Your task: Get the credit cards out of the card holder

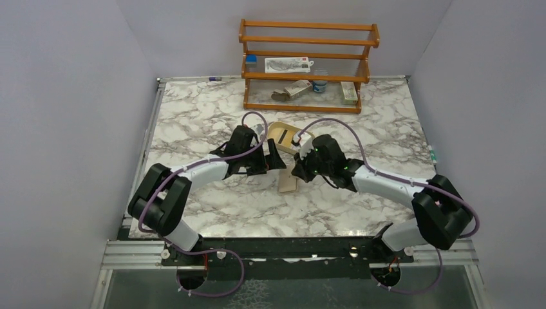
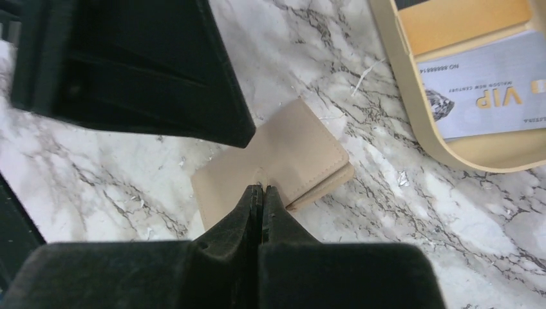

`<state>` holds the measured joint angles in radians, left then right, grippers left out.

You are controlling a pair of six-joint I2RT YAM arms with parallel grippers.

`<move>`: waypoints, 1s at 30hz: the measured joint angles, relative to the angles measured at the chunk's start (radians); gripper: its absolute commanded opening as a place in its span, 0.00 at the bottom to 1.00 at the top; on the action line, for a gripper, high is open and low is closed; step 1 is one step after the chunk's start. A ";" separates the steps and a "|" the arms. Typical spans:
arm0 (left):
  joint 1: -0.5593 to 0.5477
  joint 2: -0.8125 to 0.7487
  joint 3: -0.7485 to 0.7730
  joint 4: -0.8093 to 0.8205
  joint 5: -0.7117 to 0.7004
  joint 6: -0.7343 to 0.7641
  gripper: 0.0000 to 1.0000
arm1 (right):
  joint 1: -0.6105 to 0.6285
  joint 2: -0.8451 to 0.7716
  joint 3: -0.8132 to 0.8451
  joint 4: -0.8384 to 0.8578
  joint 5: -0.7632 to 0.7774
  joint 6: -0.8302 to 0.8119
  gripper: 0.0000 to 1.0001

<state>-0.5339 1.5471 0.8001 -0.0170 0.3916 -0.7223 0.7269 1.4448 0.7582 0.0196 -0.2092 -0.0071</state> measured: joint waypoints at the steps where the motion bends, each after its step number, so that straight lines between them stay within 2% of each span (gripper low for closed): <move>1: 0.000 0.009 0.000 0.015 -0.002 -0.004 0.98 | -0.010 -0.019 -0.011 0.014 -0.020 0.009 0.01; 8: -0.002 0.014 -0.051 0.146 0.002 -0.052 0.98 | -0.069 -0.077 -0.037 0.074 -0.149 0.051 0.01; 19: -0.003 0.000 -0.059 0.196 0.005 -0.078 0.98 | -0.176 -0.150 -0.105 0.173 -0.350 0.139 0.01; 25: -0.004 0.002 -0.059 0.195 0.008 -0.079 0.96 | -0.180 -0.154 -0.122 0.188 -0.352 0.156 0.01; 30: -0.019 0.010 -0.057 0.166 -0.013 -0.064 0.96 | -0.193 -0.180 -0.186 0.197 -0.264 0.201 0.01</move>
<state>-0.5533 1.5566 0.7429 0.1490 0.3782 -0.7864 0.5343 1.2652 0.5720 0.2169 -0.4732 0.1940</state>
